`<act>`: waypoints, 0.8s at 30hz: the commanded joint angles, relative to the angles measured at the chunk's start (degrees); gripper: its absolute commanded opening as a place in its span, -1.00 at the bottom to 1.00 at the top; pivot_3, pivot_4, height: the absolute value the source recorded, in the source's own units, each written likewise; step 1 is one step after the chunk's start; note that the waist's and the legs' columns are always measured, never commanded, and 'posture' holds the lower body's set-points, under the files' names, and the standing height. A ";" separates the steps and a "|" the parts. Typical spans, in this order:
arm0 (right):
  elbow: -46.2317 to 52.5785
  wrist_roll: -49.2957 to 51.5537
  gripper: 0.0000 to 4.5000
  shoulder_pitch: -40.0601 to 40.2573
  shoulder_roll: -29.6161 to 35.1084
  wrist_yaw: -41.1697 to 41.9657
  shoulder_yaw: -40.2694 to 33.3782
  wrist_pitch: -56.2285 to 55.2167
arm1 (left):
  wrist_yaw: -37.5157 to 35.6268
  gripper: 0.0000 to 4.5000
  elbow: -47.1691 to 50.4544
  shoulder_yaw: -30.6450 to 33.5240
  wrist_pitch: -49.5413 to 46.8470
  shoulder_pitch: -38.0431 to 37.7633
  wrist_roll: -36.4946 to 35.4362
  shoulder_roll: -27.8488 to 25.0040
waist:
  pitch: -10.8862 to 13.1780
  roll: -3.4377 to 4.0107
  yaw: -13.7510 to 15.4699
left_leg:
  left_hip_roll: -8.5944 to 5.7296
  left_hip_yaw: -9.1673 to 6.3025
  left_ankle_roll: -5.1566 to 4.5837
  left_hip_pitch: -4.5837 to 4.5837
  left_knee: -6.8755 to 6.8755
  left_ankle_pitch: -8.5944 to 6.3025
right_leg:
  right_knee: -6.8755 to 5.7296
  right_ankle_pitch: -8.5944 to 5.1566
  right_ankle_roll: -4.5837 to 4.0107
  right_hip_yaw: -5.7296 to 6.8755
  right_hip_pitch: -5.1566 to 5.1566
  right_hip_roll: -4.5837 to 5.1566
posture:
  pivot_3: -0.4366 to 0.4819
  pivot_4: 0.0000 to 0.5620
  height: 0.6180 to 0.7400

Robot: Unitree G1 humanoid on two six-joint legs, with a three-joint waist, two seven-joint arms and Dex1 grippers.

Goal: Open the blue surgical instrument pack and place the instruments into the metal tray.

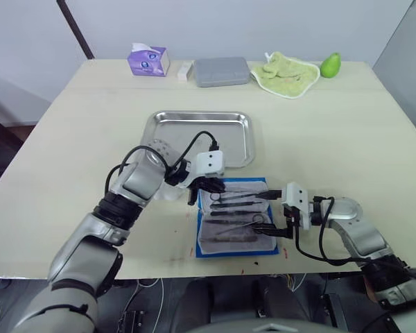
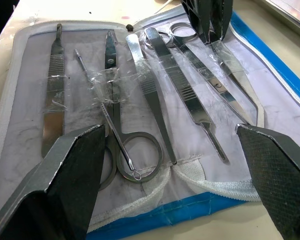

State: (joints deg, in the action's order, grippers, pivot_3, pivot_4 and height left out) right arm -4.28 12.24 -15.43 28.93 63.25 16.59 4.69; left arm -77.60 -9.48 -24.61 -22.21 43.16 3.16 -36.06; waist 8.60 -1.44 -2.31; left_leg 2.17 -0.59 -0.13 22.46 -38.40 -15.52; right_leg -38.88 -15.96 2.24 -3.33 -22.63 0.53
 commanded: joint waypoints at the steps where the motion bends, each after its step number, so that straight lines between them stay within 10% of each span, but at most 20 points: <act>1: -3.76 -4.12 1.00 1.71 0.22 -0.57 3.48 2.73 | -0.65 -0.97 2.39 0.75 -0.96 1.26 0.20 -1.76 | 0.00 0.00 -0.05 | 0.00 0.00 0.00 0.00 0.00 0.00 | 0.00 0.00 0.00 0.00 0.00 0.00 | -0.05 -0.47 1.00; 24: -4.21 -4.40 1.00 1.20 0.15 -0.43 4.25 3.24 | -2.15 -0.97 6.38 1.75 -5.98 1.89 -1.88 -4.93 | 0.00 0.00 -0.07 | 0.02 0.00 0.00 -0.01 0.01 0.00 | 0.00 -0.01 -0.01 -0.02 -0.01 -0.02 | -0.05 -0.47 1.00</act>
State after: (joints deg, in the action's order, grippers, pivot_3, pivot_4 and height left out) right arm -4.46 12.14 -15.99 28.93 63.26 17.05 4.80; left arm -79.30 -5.15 -24.61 -27.90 43.55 1.95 -39.96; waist 8.60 -1.43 -2.38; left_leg 2.19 -0.59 -0.13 22.45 -38.39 -15.52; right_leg -38.89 -15.97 2.23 -3.35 -22.64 0.51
